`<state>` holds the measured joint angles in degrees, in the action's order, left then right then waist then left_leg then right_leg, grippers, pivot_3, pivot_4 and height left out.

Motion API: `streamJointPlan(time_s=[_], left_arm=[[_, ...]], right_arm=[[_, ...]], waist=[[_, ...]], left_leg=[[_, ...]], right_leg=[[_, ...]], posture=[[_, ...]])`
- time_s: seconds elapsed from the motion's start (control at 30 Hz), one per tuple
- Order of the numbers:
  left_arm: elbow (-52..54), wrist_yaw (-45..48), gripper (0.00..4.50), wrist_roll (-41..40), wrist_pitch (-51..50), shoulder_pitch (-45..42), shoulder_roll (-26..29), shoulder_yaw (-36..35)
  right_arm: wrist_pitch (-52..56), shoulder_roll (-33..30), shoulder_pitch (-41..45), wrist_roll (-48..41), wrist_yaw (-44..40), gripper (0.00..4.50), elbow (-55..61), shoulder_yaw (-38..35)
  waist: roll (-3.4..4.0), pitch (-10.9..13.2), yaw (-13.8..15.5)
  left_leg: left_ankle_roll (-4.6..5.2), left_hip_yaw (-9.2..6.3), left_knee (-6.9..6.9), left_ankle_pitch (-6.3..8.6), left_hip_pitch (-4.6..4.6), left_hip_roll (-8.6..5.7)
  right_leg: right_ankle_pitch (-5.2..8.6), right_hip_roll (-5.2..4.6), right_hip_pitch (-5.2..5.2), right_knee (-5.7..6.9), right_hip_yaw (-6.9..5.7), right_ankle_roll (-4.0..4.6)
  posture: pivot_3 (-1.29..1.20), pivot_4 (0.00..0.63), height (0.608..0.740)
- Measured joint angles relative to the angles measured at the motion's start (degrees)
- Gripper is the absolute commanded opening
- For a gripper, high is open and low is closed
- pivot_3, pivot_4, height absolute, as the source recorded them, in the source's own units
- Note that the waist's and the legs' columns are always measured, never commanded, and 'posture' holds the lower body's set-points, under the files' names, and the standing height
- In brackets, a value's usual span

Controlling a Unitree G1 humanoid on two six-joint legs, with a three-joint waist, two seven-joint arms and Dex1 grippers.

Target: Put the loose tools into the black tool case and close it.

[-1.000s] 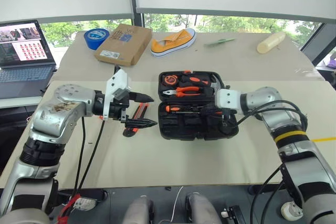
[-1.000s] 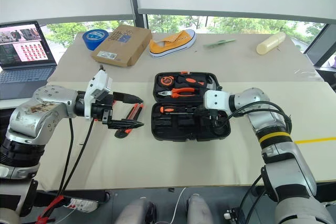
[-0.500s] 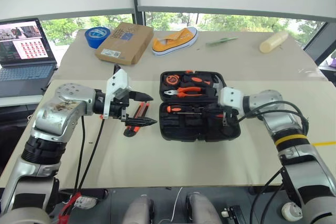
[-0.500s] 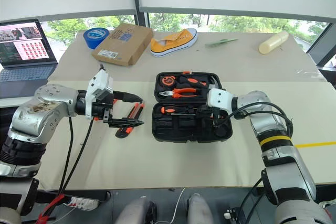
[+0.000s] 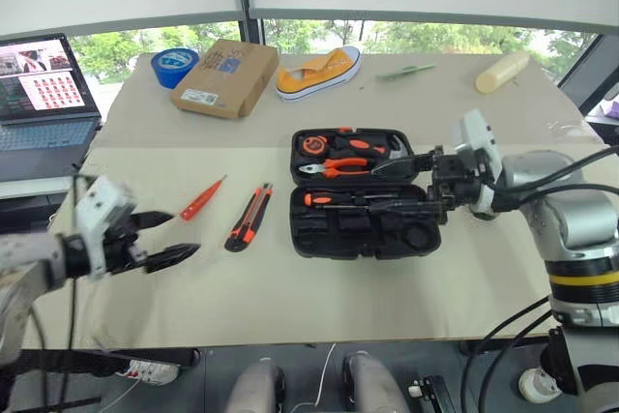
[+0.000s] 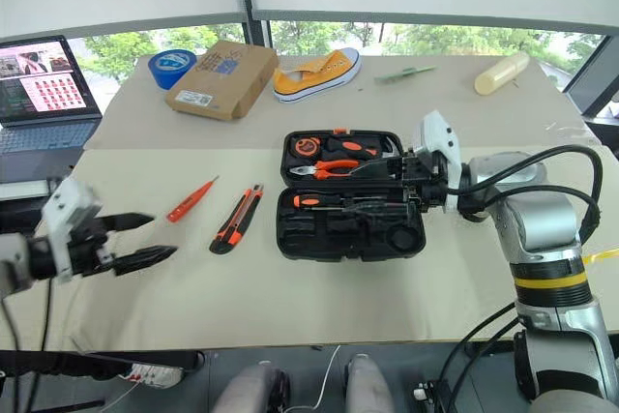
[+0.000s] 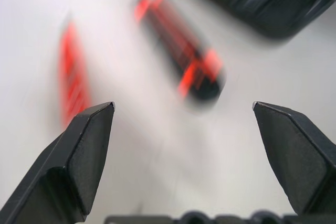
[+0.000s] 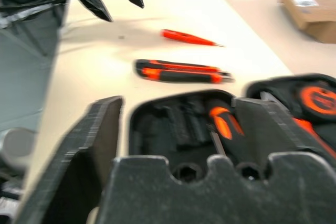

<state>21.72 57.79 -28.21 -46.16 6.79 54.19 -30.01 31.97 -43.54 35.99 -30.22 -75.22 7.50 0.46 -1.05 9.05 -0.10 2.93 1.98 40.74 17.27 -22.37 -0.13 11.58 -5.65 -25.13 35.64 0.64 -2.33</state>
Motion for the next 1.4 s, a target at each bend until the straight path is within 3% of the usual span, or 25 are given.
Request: streamJointPlan(time_s=[0.13,0.2,0.3,0.47,0.57,0.7,0.87,1.0,1.1,1.4], left_arm=[[-0.65,-0.21,4.5,4.19,3.32,7.6,0.94,-2.91],[-1.77,-0.47,4.5,4.83,3.83,6.23,1.48,-2.05],[-4.42,-1.46,4.5,6.35,3.98,-2.12,5.0,4.29],[-13.65,-1.15,4.5,9.93,-0.93,-23.52,7.87,22.21],[-22.84,0.63,4.5,13.71,-4.74,-39.92,5.25,34.36],[-36.0,2.1,4.5,20.84,-3.59,-53.93,-0.65,46.16],[-49.31,4.93,4.5,27.85,-0.15,-61.08,-6.29,55.21],[-57.41,5.49,4.5,32.18,5.0,-65.38,-8.95,57.53],[-60.84,6.23,3.81,33.09,6.89,-66.77,-10.36,57.5],[-63.97,7.09,0.48,34.24,13.42,-66.24,-11.35,55.17]], right_arm=[[1.17,-0.06,-1.42,-1.61,0.44,4.45,2.97,0.03],[1.63,-0.06,-1.55,-2.21,0.88,4.45,3.48,0.03],[2.53,-0.17,-1.9,-2.77,1.9,4.45,5.01,0.01],[3.69,-0.56,-4.61,-4.23,3.72,4.45,8.29,-0.69],[4.4,-0.29,-6.36,-4.83,6.85,4.45,11.37,-1.38],[4.89,0.17,-8.96,-4.86,11.0,4.45,14.02,-2.07],[5.37,0.57,-12.11,-5.53,14.63,4.45,17.95,-2.66],[5.61,0.67,-13.51,-6.68,17.31,4.45,20.36,-3.66],[6.01,0.67,-14.78,-7.15,18.97,4.5,21.33,-3.91],[6.34,-0.79,-17.59,-8.47,22.37,4.5,22.55,-7.04]], waist=[[-0.03,0.02,0.36],[-0.06,0.03,0.81],[-0.08,0.05,1.38],[-0.13,0.08,1.14],[-0.2,0.12,0.83],[-0.25,0.15,0.41],[-0.33,0.2,-0.16],[-0.35,0.21,-0.02],[-0.34,0.2,0.07],[-0.34,0.2,0.15]], left_leg=[[-0.07,0.01,-0.01,0.01,0.05,0.0],[-0.13,-0.03,0.0,-0.03,0.03,0.0],[-0.2,-0.11,0.0,-0.07,0.03,-0.05],[-0.16,-0.09,0.08,-0.07,-0.02,-0.23],[-0.19,-0.01,0.13,-0.1,-0.02,-0.17],[-0.13,0.03,0.12,-0.08,-0.03,-0.15],[-0.09,0.05,0.14,-0.06,-0.08,-0.11],[-0.08,0.04,0.17,-0.05,-0.06,-0.1],[-0.07,0.05,0.18,-0.05,-0.03,-0.09],[-0.07,0.03,0.22,-0.05,0.02,-0.05]], right_leg=[[0.01,-0.01,0.05,-0.29,0.0,0.06],[-0.01,-0.01,0.05,-0.28,-0.08,0.09],[-0.04,-0.01,0.11,-0.28,-0.17,0.12],[-0.06,0.15,0.11,0.14,-0.18,0.14],[-0.06,0.28,0.03,0.19,-0.11,0.14],[-0.04,0.36,0.03,0.13,-0.06,0.13],[-0.03,0.38,-0.04,0.11,-0.03,0.12],[-0.03,0.36,-0.01,0.13,-0.03,0.12],[-0.03,0.35,0.02,0.15,-0.02,0.11],[-0.03,0.35,0.05,0.25,-0.01,0.12]], posture=[[0.0,0.15,0.735],[0.0,0.15,0.735],[0.0,0.15,0.735],[0.0,0.15,0.735],[0.0,0.15,0.735],[0.0,0.15,0.735],[0.0,0.15,0.735],[0.0,0.15,0.735],[0.0,0.15,0.735],[0.0,0.15,0.735]])
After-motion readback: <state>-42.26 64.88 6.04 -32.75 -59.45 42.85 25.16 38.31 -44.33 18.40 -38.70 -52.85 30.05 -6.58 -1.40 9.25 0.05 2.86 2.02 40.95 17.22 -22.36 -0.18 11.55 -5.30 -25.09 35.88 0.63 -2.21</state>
